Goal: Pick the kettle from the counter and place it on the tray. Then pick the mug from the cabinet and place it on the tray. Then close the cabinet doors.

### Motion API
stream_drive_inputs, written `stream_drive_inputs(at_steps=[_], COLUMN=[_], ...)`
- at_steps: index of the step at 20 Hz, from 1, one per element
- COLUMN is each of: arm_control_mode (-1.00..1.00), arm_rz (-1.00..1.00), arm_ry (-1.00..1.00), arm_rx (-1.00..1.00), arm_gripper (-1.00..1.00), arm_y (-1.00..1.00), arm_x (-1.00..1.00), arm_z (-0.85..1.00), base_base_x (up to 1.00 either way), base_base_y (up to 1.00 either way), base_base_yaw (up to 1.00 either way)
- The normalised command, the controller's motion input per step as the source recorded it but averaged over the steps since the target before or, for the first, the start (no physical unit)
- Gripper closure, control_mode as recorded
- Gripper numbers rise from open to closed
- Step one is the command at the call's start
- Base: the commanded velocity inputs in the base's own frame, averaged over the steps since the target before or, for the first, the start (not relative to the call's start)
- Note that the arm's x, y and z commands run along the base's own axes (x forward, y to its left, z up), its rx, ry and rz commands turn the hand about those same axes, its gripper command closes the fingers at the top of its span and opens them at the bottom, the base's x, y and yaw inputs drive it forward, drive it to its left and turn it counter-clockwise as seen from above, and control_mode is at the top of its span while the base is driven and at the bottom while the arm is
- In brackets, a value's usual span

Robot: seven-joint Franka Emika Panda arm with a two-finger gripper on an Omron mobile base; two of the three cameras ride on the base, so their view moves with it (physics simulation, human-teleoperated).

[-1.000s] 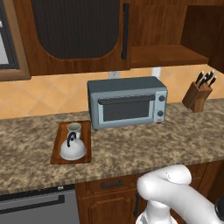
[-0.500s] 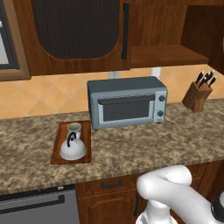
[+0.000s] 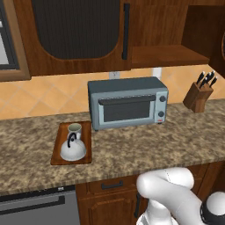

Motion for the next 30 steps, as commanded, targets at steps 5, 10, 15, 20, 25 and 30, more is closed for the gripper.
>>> stream_drive_inputs(at_steps=[5,10,15,20,25,30], arm_control_mode=[-1.0,-1.0,-1.0,-1.0,-1.0,-1.0], arm_rz=[-0.05,0.01,0.04,0.0,0.0,0.0], arm_ry=[0.17,0.04,-0.01,0.0,0.0,0.01], arm_rx=[-0.03,-0.07,-0.03,-0.04,-0.04,-0.03], arm_gripper=[-1.0,-1.0,-1.0,-1.0,-1.0,-1.0], arm_y=[0.59,0.71,0.69,0.6,0.54,0.45], arm_x=[0.22,0.2,0.27,0.45,0.52,0.61], arm_z=[0.54,0.29,0.17,0.39,0.45,0.4], base_base_x=[0.0,0.0,0.0,0.0,0.0,0.0], base_base_y=[0.0,0.0,0.0,0.0,0.0,0.0], base_base_yaw=[0.0,0.0,0.0,0.0,0.0,0.0])
